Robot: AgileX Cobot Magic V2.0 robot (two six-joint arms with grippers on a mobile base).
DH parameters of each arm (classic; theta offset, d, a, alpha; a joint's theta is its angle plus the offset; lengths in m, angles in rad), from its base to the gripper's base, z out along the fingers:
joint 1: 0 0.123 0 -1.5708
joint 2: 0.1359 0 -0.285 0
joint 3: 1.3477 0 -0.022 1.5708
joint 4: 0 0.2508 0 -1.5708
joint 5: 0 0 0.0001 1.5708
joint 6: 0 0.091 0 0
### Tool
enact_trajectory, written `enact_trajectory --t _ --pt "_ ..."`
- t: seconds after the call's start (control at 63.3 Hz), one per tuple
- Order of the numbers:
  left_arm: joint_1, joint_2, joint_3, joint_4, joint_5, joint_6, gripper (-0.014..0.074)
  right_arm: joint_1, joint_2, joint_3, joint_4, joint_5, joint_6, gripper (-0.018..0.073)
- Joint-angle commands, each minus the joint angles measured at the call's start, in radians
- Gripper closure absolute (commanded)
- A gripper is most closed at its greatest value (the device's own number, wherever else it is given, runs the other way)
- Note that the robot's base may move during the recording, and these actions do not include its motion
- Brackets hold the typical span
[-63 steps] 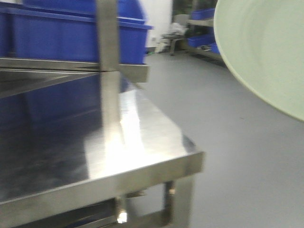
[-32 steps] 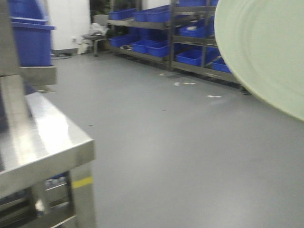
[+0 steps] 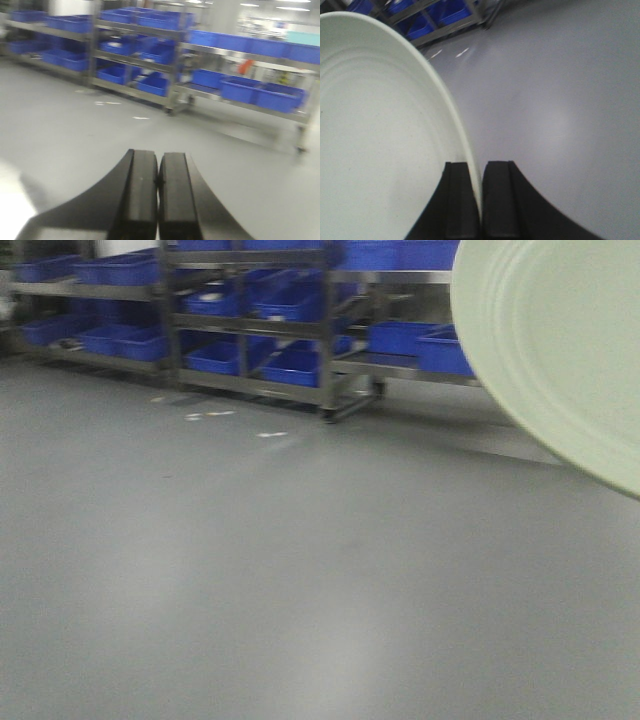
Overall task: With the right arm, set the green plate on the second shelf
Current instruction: 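Drive the base away from the table holding the plate in the right gripper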
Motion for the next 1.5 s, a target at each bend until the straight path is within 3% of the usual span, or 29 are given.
enact_trajectory --t 0.0,1.486 --pt "-0.007 -0.018 0.041 -0.008 -0.089 -0.003 0.0466 -0.007 0.01 -0.03 -0.016 -0.106 0.001 0.0505" --pt "-0.007 -0.018 0.041 -0.008 -0.089 -0.003 0.0466 -0.007 0.01 -0.03 -0.016 -0.106 0.001 0.0505"
